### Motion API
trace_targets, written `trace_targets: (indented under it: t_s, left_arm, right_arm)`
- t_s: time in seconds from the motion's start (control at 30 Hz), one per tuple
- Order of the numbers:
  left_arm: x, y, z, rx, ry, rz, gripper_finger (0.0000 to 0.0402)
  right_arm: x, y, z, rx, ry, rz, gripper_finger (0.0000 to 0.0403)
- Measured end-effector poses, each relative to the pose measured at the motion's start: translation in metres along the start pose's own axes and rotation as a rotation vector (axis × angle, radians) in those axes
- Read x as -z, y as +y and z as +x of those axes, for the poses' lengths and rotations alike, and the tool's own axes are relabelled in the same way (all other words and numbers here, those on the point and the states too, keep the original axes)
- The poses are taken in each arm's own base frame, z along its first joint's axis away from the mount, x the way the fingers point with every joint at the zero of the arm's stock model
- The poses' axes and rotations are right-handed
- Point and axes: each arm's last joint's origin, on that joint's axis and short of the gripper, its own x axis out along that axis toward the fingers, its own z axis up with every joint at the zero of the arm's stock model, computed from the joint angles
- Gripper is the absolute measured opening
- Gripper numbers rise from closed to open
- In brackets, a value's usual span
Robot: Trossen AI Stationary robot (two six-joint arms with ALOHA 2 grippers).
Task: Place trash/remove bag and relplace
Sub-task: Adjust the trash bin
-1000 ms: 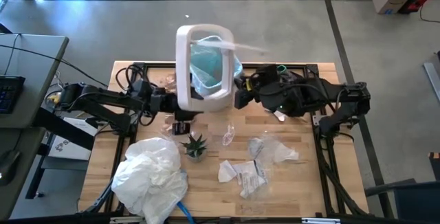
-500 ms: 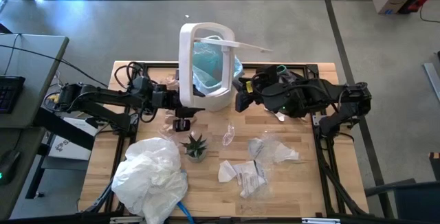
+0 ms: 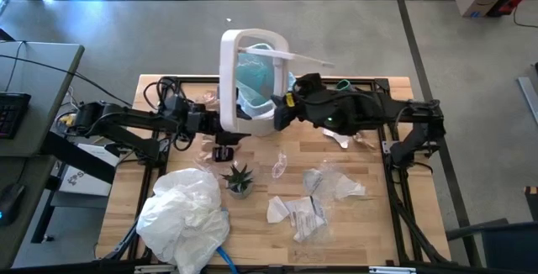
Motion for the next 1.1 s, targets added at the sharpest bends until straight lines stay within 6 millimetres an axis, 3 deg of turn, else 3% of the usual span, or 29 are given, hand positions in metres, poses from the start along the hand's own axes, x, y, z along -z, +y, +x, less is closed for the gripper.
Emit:
trace_targets:
  t_s: [0.2, 0.3, 0.43, 0.53, 1.1]
  left_arm:
    - [0.002, 0.0, 0.0, -0.005, 0.017, 0.004, 0.0118]
    - [0.003, 0.0, 0.0, -0.005, 0.03, -0.008, 0.0121]
    - [0.01, -0.002, 0.0, -0.017, 0.092, -0.093, 0.0197]
    - [0.013, -0.001, -0.001, -0.022, 0.125, -0.146, 0.022]
    - [0.011, -0.003, 0.0, -0.006, 0.108, -0.153, 0.019]
  right_arm:
    - [-0.003, 0.0, 0.002, 0.009, -0.028, -0.007, 0.0039]
    - [-0.004, -0.001, -0.002, 0.011, -0.031, -0.026, 0.0038]
    - [-0.007, -0.005, -0.006, 0.022, -0.027, -0.082, 0.0038]
    - [-0.007, -0.005, -0.007, 0.011, -0.017, -0.089, 0.0036]
    - [-0.008, -0.005, -0.007, -0.028, 0.014, -0.088, 0.0036]
